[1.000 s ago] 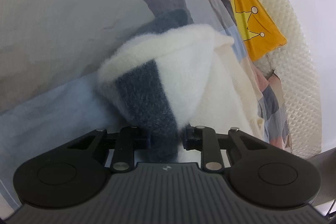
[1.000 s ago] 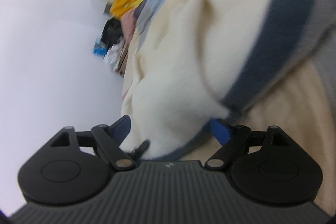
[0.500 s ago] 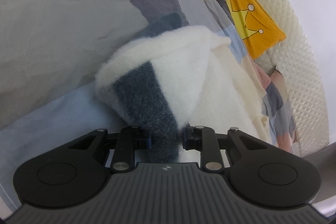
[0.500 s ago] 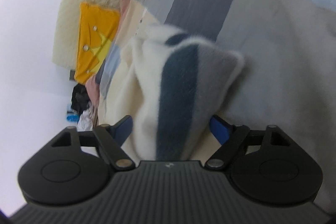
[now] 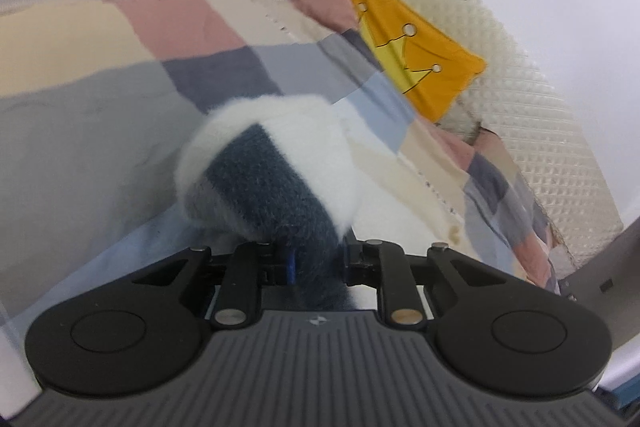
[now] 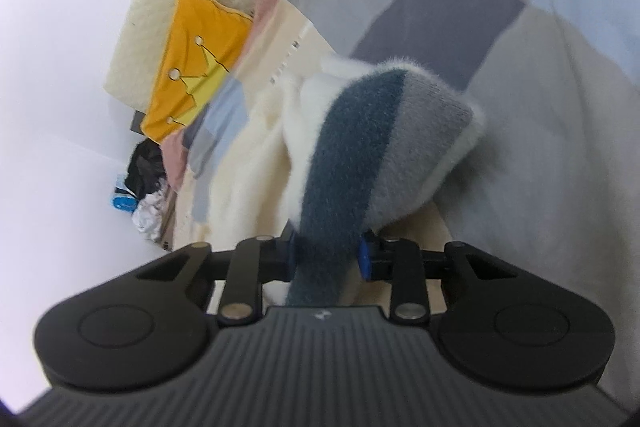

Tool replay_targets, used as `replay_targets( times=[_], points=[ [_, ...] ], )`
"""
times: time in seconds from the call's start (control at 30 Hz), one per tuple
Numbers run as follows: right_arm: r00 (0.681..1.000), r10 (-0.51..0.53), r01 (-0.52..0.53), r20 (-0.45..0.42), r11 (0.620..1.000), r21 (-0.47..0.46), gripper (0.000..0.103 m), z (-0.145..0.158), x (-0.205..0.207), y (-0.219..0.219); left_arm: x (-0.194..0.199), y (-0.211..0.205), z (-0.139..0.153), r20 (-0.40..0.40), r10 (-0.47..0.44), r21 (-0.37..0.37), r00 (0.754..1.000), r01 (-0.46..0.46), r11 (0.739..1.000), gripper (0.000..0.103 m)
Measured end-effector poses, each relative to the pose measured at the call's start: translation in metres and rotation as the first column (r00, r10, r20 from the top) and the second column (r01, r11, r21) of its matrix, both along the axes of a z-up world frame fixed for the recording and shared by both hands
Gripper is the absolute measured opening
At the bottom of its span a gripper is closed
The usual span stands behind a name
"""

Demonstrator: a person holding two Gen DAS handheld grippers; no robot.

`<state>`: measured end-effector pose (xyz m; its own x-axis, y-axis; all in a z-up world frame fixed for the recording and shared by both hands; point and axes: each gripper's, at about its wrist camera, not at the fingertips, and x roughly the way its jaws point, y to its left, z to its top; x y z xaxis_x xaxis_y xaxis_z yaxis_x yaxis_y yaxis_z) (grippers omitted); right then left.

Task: Fold large clothes
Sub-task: 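Lift the striped edge with both tools and fold it over the sweater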

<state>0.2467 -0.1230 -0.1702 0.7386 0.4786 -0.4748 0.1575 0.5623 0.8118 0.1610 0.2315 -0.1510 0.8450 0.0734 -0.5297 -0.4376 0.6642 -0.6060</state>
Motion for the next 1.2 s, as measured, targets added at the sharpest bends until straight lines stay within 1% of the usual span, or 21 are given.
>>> replay_targets(
  times=[0.07, 0.13, 0.17, 0.2, 0.27, 0.37, 0.5, 0.57, 0.63, 0.73, 0.9, 0.97, 1.03, 1.2],
  points=[
    [1.0, 0.0, 0.0, 0.018, 1.0, -0.002, 0.031, 0.014, -0.008, -0.005, -0.012, -0.005, 0.015, 0.006, -0.005, 0.009, 1.0, 0.005, 1.0, 0.022],
    [0.999, 0.004, -0.004, 0.04, 1.0, 0.003, 0.031, 0.027, -0.022, -0.01, -0.025, -0.015, 0.036, -0.012, -0.006, 0.072, 1.0, 0.007, 0.997, 0.022],
    [0.999, 0.005, -0.006, 0.046, 1.0, 0.029, 0.031, 0.033, -0.03, -0.014, -0.033, -0.021, 0.045, -0.014, -0.001, 0.094, 1.0, 0.003, 0.996, 0.022],
    [0.999, 0.009, -0.011, 0.042, 0.999, 0.044, 0.031, 0.038, -0.037, -0.018, -0.043, -0.025, 0.053, -0.009, 0.003, 0.095, 1.0, -0.002, 0.995, 0.022],
    [0.999, 0.017, -0.019, 0.027, 0.999, 0.043, 0.031, 0.049, -0.05, -0.025, -0.062, -0.033, 0.064, 0.001, 0.001, 0.086, 1.0, -0.001, 0.996, 0.022],
    [0.999, 0.029, -0.029, 0.029, 1.0, 0.003, 0.03, 0.06, -0.073, -0.035, -0.095, -0.045, 0.071, 0.004, -0.005, 0.078, 1.0, 0.005, 0.997, 0.022],
    [0.999, 0.034, -0.034, -0.018, 0.999, 0.005, 0.03, 0.059, -0.101, -0.049, -0.133, -0.058, 0.069, -0.005, -0.003, 0.061, 1.0, 0.003, 0.998, 0.022],
    [0.999, 0.038, -0.038, -0.037, 0.999, -0.001, 0.03, 0.057, -0.111, -0.053, -0.145, -0.062, 0.068, -0.01, 0.0, 0.054, 1.0, 0.001, 0.999, 0.022],
    [0.998, 0.032, -0.031, -0.047, 0.999, 0.022, 0.03, 0.055, -0.118, -0.058, -0.15, -0.061, 0.066, -0.012, -0.001, 0.044, 1.0, 0.001, 0.999, 0.022],
    [0.998, 0.028, -0.027, -0.048, 0.999, 0.027, 0.03, 0.056, -0.113, -0.057, -0.145, -0.054, 0.064, -0.018, -0.004, 0.008, 1.0, 0.004, 1.0, 0.023],
    [0.994, -0.003, 0.007, -0.106, 0.999, 0.037, 0.032, 0.059, -0.095, -0.05, -0.114, -0.038, 0.066, -0.036, -0.023, -0.032, 0.999, 0.022, 0.999, 0.023],
    [0.993, -0.013, 0.017, -0.119, 0.999, 0.039, 0.032, 0.061, -0.086, -0.048, -0.1, -0.034, 0.068, -0.041, -0.026, -0.026, 0.999, 0.025, 0.999, 0.023],
    [0.991, -0.024, 0.029, -0.129, 0.999, 0.039, 0.033, 0.063, -0.074, -0.044, -0.087, -0.028, 0.07, -0.038, -0.023, -0.054, 0.999, 0.021, 0.998, 0.023],
    [0.986, -0.067, 0.08, -0.152, 0.994, 0.081, 0.033, 0.065, -0.047, -0.038, -0.048, -0.01, 0.068, -0.047, 0.001, -0.116, 0.999, -0.006, 0.993, 0.024]
  ],
)
